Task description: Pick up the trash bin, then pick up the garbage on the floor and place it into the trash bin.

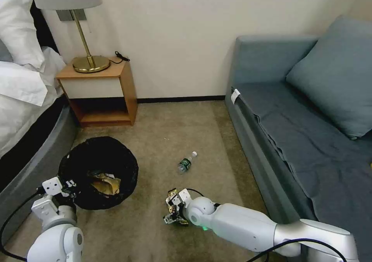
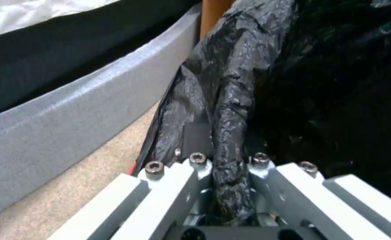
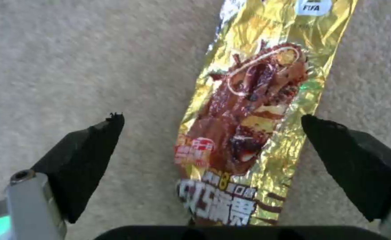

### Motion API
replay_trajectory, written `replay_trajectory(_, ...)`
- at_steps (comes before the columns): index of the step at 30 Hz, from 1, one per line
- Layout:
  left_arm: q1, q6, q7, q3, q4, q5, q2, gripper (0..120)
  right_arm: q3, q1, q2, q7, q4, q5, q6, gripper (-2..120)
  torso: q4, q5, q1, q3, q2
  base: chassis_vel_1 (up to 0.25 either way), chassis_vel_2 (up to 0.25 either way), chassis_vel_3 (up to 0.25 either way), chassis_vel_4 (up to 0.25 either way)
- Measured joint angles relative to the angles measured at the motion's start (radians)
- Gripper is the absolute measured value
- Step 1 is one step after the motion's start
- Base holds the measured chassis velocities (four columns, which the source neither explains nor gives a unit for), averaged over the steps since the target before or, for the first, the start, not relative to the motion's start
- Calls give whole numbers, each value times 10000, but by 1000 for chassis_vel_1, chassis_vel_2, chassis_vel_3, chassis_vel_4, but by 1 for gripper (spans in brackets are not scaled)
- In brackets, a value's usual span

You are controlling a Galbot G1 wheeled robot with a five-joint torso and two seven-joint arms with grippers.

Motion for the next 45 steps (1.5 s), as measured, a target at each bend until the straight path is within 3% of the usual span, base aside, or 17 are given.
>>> replay_trajectory(15,-15,-3,0,33,-31,17,-1,2,-11,-36,13,-169,-313,-429,209,99,1,0,0,0,0,0,0,0,0)
replay_trajectory(26,-51,-15,2,75,-31,52,0,2,-87,-105,38,-241,-389,-620,409,73,1,0,0,0,0,0,0,0,0)
replay_trajectory(34,-60,-16,7,100,-31,71,0,2,-125,-135,34,-286,-432,-749,494,47,0,0,0,0,0,0,0,0,0)
replay_trajectory(36,-58,-15,9,120,-35,71,0,2,-133,-141,27,-294,-429,-782,523,33,0,0,0,0,0,0,0,0,0)
replay_trajectory(43,-71,-15,11,129,-35,76,0,2,-141,-143,-17,-295,-360,-840,617,20,0,1,0,0,0,0,0,0,0)
replay_trajectory(45,-72,-16,17,141,-9,88,0,2,-140,-141,-127,-307,-189,-854,680,11,0,0,0,0,0,0,0,0,0)
